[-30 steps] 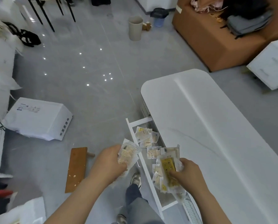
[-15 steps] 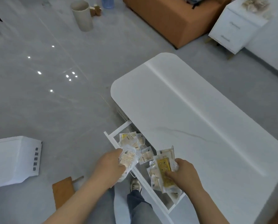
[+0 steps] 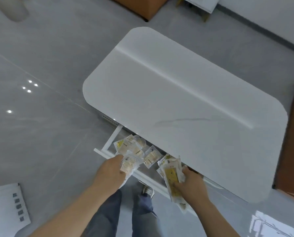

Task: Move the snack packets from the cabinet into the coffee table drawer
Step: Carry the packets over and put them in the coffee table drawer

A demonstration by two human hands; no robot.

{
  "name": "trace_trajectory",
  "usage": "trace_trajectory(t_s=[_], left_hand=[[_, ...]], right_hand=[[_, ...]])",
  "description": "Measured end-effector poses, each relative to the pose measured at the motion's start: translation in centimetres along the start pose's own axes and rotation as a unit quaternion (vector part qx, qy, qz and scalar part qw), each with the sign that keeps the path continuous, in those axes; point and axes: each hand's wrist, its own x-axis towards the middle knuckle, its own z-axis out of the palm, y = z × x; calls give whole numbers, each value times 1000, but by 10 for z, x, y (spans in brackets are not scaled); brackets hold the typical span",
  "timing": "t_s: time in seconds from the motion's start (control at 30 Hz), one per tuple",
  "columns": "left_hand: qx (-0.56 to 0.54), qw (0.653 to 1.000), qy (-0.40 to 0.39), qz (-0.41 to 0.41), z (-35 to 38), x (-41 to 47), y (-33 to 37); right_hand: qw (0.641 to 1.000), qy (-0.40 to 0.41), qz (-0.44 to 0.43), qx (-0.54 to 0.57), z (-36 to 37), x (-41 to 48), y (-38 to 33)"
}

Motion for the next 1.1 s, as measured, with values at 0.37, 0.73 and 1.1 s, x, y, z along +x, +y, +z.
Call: trace_trajectory(t_s=[0.37, 0.73, 1.1], left_hand=[[15, 999, -35, 2, 67, 98, -35], [40, 998, -25, 43, 130, 165, -58], [59, 993, -16, 97, 174, 214, -80]], right_hand=[[999, 0, 40, -25, 75, 74, 15], [998, -8, 38, -48, 154, 153, 33], [992, -29, -7, -121, 221, 223, 40]])
